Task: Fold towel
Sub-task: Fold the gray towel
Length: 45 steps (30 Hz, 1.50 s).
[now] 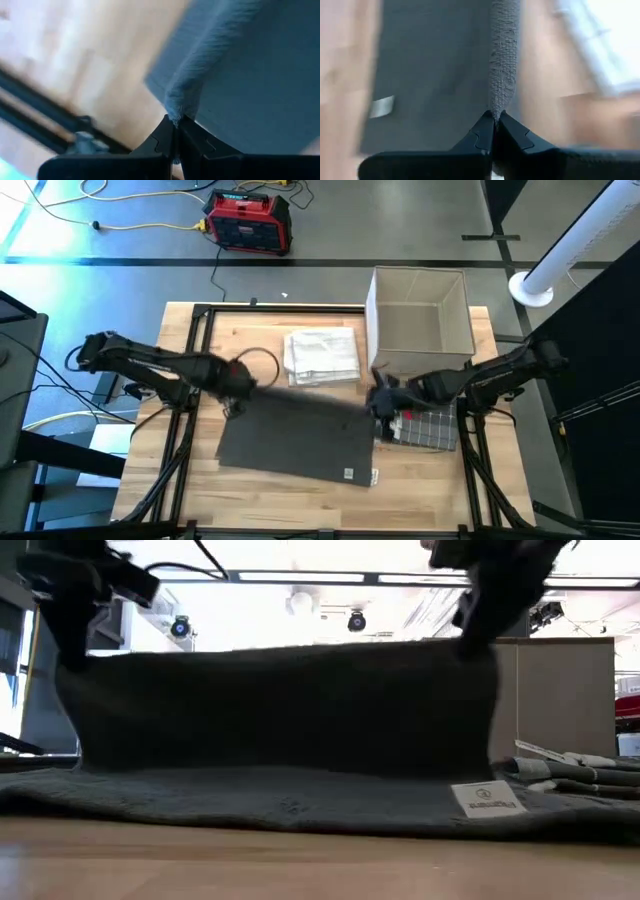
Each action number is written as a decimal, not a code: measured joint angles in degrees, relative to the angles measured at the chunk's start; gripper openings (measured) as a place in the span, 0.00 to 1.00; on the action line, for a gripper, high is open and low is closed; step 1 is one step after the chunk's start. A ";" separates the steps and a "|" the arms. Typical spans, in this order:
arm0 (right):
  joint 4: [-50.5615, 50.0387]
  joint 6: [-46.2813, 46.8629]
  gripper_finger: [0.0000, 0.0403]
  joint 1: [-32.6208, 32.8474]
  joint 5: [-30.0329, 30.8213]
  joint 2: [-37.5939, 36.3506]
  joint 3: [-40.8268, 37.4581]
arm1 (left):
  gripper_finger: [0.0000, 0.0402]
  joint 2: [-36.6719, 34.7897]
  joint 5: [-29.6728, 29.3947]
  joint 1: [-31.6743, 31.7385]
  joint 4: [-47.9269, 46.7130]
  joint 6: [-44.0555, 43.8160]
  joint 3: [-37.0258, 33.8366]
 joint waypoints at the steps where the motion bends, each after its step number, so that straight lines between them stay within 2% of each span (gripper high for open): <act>1: 1.37 0.97 0.00 1.25 -0.87 0.34 0.00 | 0.01 0.77 0.70 -2.14 0.52 -1.23 0.00; 5: 5.35 3.93 0.00 5.18 -2.24 2.93 0.04 | 0.01 4.33 1.85 -9.09 2.47 -3.78 0.00; 11: 14.26 6.38 0.00 8.28 -11.59 8.19 0.04 | 0.01 9.89 2.57 -14.92 5.64 -3.63 0.00; 14: 19.30 7.25 0.00 9.46 -15.29 10.63 0.04 | 0.01 12.29 3.88 -16.59 9.52 -0.88 0.00; 19: 22.77 9.84 0.02 10.50 -16.24 13.68 0.04 | 0.03 16.01 4.88 -18.06 13.07 0.55 0.00; 23: 23.35 12.38 0.11 10.48 -20.20 14.64 0.07 | 0.13 17.94 8.19 -18.02 13.03 2.38 0.00; 29: 23.17 16.87 0.34 10.54 -28.53 14.80 0.07 | 0.32 17.48 15.18 -18.02 12.10 5.56 0.00; 32: 22.06 20.03 0.40 10.38 -30.49 14.66 0.07 | 0.40 16.59 15.39 -17.85 8.41 5.56 0.98; 35: 19.59 23.16 0.41 9.89 -28.21 13.86 0.07 | 0.43 15.31 10.35 -17.60 4.42 4.96 2.80; 41: 17.90 24.23 0.37 9.91 -15.31 11.78 0.07 | 0.43 12.90 -6.17 -17.39 5.40 3.27 4.22; 43: 17.36 24.24 0.34 9.81 -9.78 12.15 0.08 | 0.41 12.88 -8.20 -16.65 11.97 5.37 2.64; 45: 16.79 24.26 0.29 9.17 -7.05 13.67 0.11 | 0.39 12.99 -6.43 -15.43 21.91 8.10 -0.77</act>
